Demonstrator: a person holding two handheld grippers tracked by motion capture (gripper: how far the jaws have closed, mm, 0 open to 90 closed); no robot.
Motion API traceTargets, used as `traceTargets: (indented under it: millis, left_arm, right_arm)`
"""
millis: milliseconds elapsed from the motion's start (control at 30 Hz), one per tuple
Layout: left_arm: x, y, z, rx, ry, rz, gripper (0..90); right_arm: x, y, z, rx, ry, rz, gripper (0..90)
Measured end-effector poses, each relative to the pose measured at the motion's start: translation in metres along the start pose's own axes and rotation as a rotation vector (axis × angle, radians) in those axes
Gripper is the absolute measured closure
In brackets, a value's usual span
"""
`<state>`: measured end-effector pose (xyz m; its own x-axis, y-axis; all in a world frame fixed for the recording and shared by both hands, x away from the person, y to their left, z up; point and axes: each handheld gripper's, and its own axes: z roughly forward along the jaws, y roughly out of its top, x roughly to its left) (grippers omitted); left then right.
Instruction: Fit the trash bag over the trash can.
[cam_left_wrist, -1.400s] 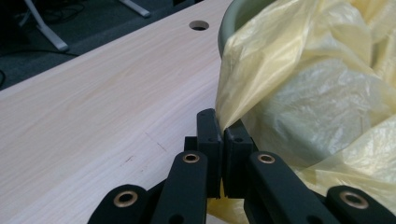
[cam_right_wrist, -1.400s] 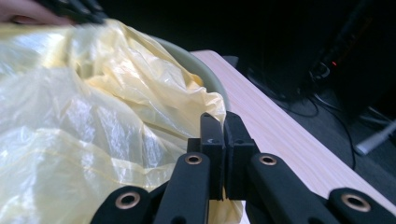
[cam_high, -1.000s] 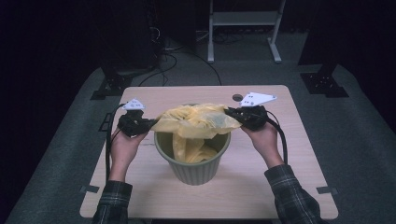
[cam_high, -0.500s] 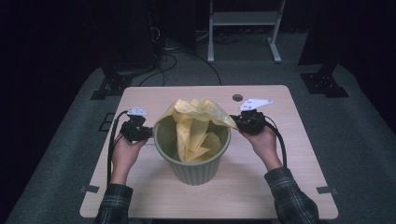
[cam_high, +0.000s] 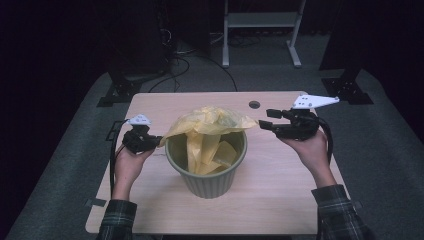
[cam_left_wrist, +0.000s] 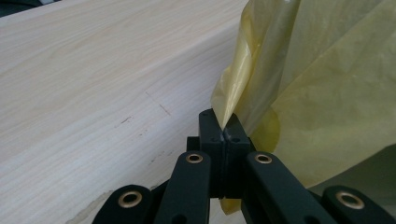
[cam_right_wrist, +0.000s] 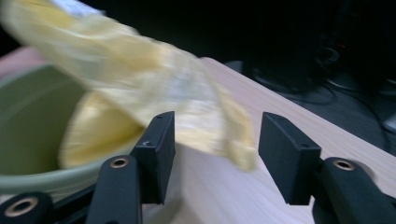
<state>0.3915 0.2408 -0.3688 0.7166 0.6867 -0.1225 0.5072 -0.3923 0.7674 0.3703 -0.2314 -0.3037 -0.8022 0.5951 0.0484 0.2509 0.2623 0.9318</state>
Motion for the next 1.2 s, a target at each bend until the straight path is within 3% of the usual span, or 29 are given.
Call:
traceTargets:
  millis: [200,333,467,500,600,667,967,1200]
  left_arm:
    - [-0.001,-0.001,-0.006,-0.018,-0.027,-0.003,89.4]
    - [0.0,-0.001,-0.007,-0.021,-0.03,-0.004,89.2]
    - [0.0,-0.001,-0.008,-0.024,-0.039,0.003,88.6]
    - [0.0,-0.002,-0.009,-0.024,-0.044,0.002,88.2]
    - [0.0,-0.003,-0.011,-0.035,-0.054,-0.004,88.2]
    - [-0.001,-0.005,-0.013,-0.043,-0.057,-0.001,89.0]
    - [-0.008,-0.022,-0.033,-0.118,-0.053,-0.001,89.1]
    - [-0.017,-0.034,-0.04,-0.125,-0.058,0.003,89.1]
  right_arm:
    - [0.038,0.012,-0.002,-0.008,0.142,-0.087,40.4]
    - [0.05,0.017,0.008,0.008,0.158,-0.131,40.2]
    - [0.051,0.023,0.026,0.02,0.162,-0.14,41.9]
    - [0.051,0.025,0.032,0.031,0.151,-0.142,45.8]
    - [0.051,0.024,0.04,0.059,0.145,-0.155,74.2]
    - [0.053,0.02,0.038,0.053,0.152,-0.163,89.1]
    - [0.07,-0.012,-0.002,0.071,0.218,-0.178,90.0]
    - [0.089,-0.042,-0.008,0.135,0.299,-0.189,90.0]
